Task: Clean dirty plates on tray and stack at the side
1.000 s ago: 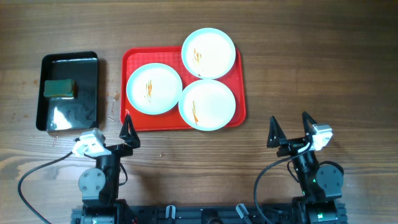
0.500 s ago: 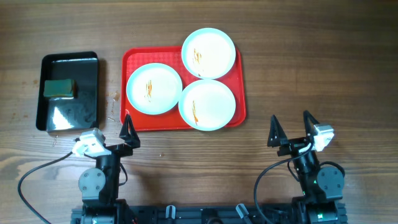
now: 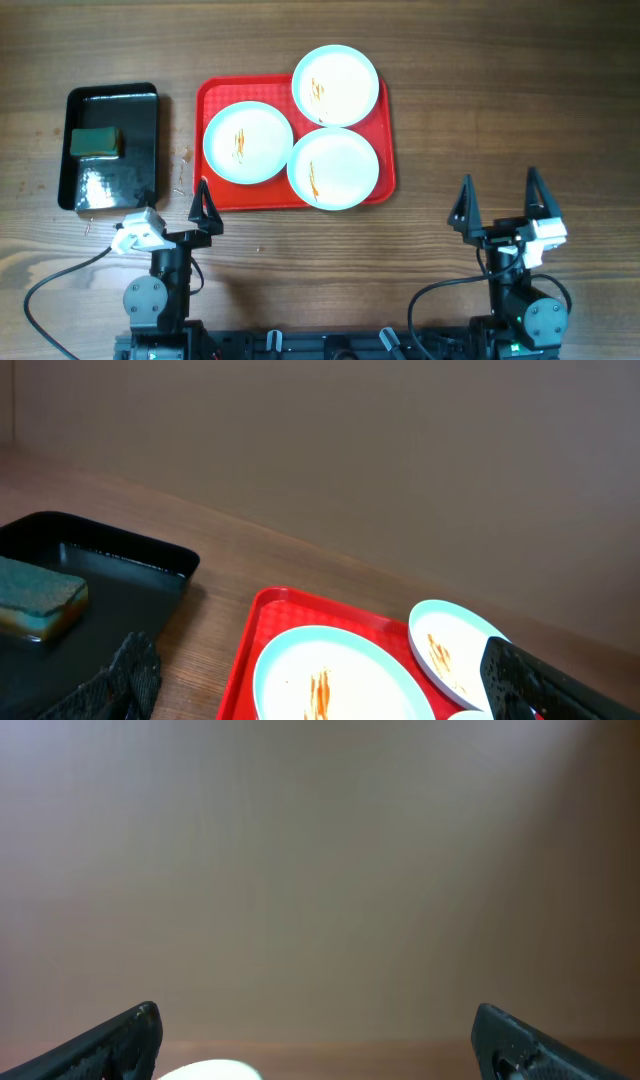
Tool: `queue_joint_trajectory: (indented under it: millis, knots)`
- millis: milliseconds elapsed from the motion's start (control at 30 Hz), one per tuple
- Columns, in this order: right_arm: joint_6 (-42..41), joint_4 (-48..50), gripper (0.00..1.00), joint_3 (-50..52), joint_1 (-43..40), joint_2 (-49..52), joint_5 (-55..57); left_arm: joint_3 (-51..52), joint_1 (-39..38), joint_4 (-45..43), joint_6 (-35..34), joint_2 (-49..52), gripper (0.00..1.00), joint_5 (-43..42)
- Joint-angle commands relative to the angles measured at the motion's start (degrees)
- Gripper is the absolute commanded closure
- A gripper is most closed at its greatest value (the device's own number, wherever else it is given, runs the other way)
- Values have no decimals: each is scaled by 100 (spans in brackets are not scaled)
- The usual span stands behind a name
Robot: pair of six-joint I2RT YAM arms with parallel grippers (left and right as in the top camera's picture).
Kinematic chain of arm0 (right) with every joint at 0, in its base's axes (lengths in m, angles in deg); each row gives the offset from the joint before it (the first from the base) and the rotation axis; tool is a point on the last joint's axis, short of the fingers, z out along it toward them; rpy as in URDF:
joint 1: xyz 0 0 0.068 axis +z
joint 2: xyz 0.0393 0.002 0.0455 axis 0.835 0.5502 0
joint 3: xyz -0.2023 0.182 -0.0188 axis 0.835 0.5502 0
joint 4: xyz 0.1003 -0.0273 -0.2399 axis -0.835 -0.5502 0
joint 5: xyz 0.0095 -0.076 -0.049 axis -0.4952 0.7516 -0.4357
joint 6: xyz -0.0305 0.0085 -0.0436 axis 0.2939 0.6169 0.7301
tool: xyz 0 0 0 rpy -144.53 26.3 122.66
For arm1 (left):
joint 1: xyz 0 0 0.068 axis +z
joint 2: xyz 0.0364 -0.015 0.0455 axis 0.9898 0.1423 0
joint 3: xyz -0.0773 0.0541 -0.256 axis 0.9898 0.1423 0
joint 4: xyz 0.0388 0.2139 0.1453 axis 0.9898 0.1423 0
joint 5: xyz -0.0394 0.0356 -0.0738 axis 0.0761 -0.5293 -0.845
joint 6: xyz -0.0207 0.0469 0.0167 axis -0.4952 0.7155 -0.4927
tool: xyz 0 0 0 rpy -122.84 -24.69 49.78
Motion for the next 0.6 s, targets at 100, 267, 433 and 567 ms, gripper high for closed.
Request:
queue_joint_trajectory:
  millis: [100,267,433,567]
  knots:
    - [855,168,0,-608,-9,409,247,-1132,-26,271,151,516,0,275]
    - [1296,258,0,-1908,-7,2258,-448,-2524,-26,678,389,2144,0,271]
    - [1233,-863,0,-4006,-7,4201,-1532,-4787,-26,2496,428,4089,0,243]
    - [1167,-2883,0,-5978,-7,5558,-2236,-6776,-24,4310,426,5659,0,-66]
